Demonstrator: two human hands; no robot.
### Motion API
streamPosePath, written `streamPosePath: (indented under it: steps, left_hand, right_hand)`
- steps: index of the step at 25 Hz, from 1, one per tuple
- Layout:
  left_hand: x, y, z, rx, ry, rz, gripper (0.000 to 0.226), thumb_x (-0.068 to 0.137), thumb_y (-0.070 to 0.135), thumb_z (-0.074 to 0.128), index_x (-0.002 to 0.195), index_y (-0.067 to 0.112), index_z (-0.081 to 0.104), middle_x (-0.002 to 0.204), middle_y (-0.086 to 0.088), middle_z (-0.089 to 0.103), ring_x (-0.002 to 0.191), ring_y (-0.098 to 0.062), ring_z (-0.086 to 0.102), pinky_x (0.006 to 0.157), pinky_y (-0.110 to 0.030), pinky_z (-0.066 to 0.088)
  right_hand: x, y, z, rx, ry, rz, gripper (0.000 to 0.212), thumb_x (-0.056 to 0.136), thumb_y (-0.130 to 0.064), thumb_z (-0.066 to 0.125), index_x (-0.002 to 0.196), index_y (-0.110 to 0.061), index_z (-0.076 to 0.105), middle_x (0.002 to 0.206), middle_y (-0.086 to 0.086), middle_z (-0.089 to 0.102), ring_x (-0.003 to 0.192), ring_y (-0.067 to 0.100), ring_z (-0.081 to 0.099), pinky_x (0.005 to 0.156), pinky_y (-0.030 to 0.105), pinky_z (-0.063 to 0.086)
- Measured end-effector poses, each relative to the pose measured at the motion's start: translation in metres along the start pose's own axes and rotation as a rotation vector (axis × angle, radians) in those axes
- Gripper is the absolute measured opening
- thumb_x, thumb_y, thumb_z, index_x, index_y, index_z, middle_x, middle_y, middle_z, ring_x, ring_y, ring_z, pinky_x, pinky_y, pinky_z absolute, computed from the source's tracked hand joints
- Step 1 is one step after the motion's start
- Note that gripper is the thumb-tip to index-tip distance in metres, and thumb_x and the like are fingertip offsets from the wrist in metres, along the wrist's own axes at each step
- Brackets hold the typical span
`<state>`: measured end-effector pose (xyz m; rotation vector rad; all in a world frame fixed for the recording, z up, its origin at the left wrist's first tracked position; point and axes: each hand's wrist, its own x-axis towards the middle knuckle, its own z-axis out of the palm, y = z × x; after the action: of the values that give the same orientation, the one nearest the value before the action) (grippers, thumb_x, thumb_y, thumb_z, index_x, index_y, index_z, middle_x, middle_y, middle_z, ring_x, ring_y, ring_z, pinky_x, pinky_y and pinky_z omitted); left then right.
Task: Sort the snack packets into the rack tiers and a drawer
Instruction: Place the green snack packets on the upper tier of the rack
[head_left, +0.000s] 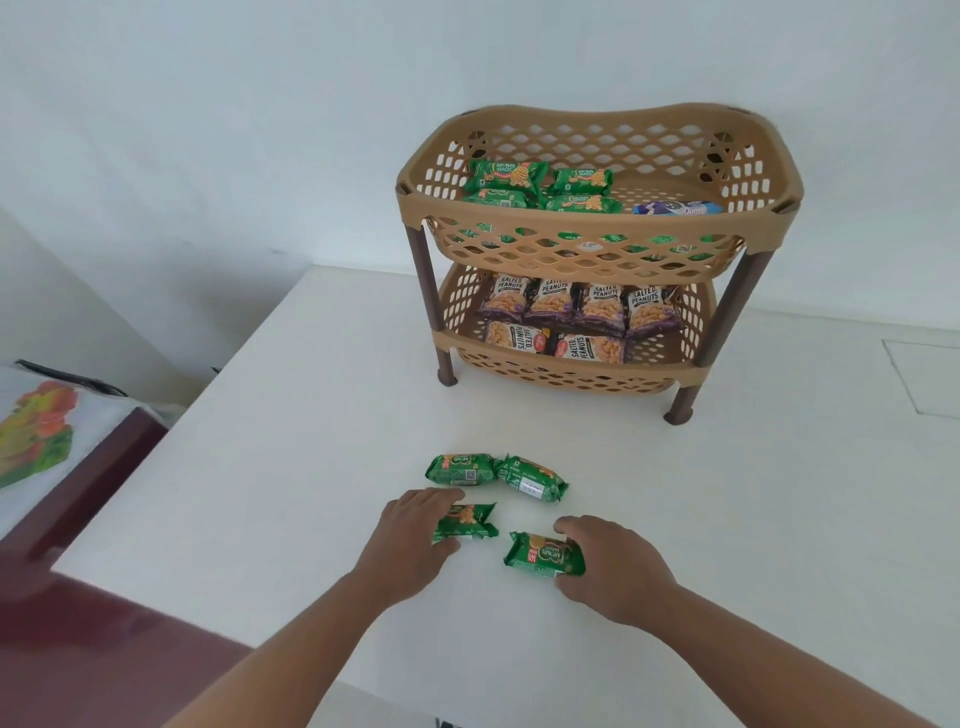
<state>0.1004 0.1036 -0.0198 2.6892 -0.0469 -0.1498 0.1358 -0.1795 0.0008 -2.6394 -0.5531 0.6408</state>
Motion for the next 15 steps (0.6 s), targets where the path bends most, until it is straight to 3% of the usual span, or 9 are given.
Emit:
streamPosePath:
  steps: [5, 10, 13, 15]
  left_hand:
    - [0.002, 0.04, -0.034, -0.073, 0.145, 0.064, 0.046, 0.09, 0.043, 0.067, 0.133, 0.031, 0.058, 0.129, 0.02, 0.058, 0.119, -0.004, 0.048, 0.109, -0.034, 0.036]
    - [0.055, 0.118, -0.117, -0.086, 0.407, 0.332, 0.034, 0.094, 0.046, 0.056, 0.126, 0.034, 0.061, 0.126, 0.023, 0.058, 0.115, 0.011, 0.044, 0.104, -0.025, 0.038]
    - [0.101, 0.148, -0.178, 0.053, 0.468, 0.417, 0.035, 0.098, 0.041, 0.055, 0.128, 0.025, 0.062, 0.134, 0.007, 0.058, 0.125, -0.009, 0.046, 0.106, -0.039, 0.038]
    - [0.13, 0.158, -0.212, 0.122, 0.455, 0.402, 0.036, 0.099, 0.038, 0.053, 0.131, 0.023, 0.061, 0.139, 0.003, 0.056, 0.132, -0.016, 0.043, 0.109, -0.045, 0.036]
  right_hand:
    - [-0.013, -0.001, -0.054, 0.031, 0.101, -0.097, 0.031, 0.08, -0.045, 0.062, 0.109, -0.032, 0.062, 0.099, -0.009, 0.057, 0.086, 0.012, 0.059, 0.075, 0.034, 0.053]
    - [-0.02, -0.015, -0.151, -0.062, 0.393, -0.218, 0.044, 0.081, -0.052, 0.062, 0.122, -0.036, 0.062, 0.111, -0.017, 0.06, 0.093, 0.01, 0.06, 0.076, 0.035, 0.056]
    - [-0.026, -0.018, -0.218, -0.084, 0.613, -0.261, 0.061, 0.08, -0.062, 0.058, 0.133, -0.033, 0.06, 0.121, -0.019, 0.061, 0.1, 0.006, 0.059, 0.069, 0.027, 0.053]
    - [-0.027, -0.019, -0.26, -0.048, 0.732, -0.247, 0.064, 0.079, -0.067, 0.057, 0.134, -0.034, 0.059, 0.116, -0.021, 0.06, 0.097, 0.005, 0.057, 0.067, 0.026, 0.048]
